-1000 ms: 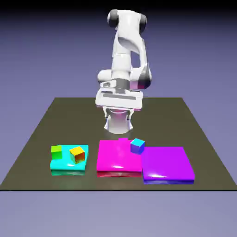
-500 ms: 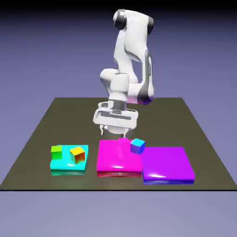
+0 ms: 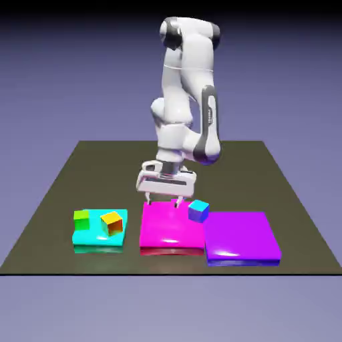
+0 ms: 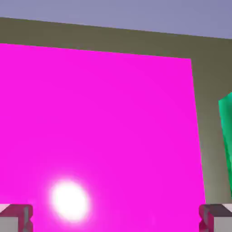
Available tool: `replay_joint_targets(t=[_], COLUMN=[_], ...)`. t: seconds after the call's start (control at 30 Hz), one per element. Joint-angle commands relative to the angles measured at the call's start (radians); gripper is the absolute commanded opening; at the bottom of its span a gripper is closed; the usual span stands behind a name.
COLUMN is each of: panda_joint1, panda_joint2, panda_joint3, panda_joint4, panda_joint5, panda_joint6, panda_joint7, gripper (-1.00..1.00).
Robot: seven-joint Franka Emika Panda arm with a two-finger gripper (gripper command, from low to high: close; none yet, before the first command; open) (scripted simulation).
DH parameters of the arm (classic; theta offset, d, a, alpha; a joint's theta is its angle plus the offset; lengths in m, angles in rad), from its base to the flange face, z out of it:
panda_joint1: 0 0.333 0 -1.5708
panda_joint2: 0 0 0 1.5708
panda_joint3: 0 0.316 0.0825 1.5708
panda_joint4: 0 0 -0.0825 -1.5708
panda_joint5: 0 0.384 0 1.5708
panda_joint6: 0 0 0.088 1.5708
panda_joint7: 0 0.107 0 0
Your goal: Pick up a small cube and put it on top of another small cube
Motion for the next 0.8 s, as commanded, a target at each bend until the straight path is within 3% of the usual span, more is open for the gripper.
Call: replay_joint_targets(t=[0.0,0.77], panda_joint1=[-0.029,-0.647], panda_joint2=[0.01,0.237], panda_joint3=[0.036,0.82], panda_joint4=[-0.003,-0.063], panda_joint5=[0.034,0.763], panda_joint6=[0.004,0.102], panda_joint7=[-0.025,-0.568], gripper=[0.0,0.0])
